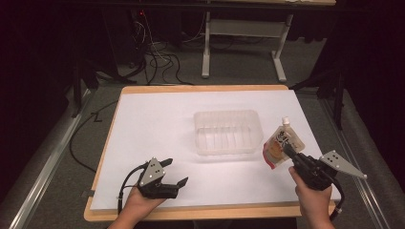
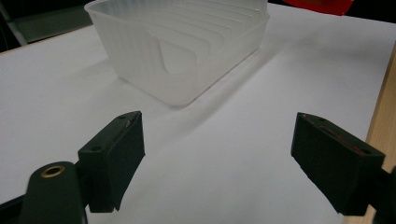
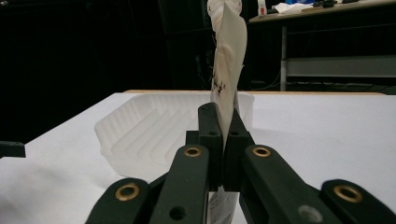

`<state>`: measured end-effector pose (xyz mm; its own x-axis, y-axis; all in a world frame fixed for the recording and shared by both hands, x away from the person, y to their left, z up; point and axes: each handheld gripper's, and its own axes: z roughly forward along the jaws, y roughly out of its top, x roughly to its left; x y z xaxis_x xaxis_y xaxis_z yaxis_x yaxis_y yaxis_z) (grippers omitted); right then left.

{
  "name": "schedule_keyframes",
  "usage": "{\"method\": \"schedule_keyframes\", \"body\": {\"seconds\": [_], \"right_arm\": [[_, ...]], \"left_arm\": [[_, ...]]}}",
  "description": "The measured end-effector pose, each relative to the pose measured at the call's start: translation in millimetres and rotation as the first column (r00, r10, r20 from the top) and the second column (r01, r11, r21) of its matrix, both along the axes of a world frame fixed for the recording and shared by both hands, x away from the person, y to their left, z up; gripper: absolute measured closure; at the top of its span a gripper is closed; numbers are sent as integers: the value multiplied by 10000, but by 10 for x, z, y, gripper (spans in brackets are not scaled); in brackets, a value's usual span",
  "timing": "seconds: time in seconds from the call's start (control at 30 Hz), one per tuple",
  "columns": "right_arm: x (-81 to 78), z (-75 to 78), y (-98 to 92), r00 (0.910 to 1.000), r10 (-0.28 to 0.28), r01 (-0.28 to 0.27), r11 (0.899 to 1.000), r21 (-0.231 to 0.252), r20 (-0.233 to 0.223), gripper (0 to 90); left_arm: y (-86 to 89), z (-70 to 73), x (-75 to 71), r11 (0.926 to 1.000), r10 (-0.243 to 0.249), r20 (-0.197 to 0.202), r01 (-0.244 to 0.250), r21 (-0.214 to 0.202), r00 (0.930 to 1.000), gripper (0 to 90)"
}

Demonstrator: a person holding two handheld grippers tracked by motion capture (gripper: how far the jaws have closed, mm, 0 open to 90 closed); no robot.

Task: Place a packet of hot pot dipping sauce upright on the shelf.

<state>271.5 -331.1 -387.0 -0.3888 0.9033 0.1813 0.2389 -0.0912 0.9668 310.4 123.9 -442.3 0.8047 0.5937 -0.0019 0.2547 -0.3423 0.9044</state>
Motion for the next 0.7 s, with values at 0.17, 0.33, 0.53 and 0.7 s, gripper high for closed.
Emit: {"method": "schedule_keyframes", "body": {"seconds": [0.17,0.33,0.53,0.7], "right_arm": [[16,23,40,9999,163,-163,9999,-55,52,900],[30,59,79,9996,281,-279,9995,-158,88,900],[57,101,140,9990,434,-432,9988,-216,85,900],[98,137,199,9984,555,-552,9982,-248,102,900]], "left_arm": [[3,1,1,10000,14,9,-14,16,10000,179],[6,4,-6,10000,19,39,-19,13,10000,179],[4,5,-8,10000,14,69,-15,56,10000,179],[5,6,-8,10000,10,64,-10,56,10000,179]]}}
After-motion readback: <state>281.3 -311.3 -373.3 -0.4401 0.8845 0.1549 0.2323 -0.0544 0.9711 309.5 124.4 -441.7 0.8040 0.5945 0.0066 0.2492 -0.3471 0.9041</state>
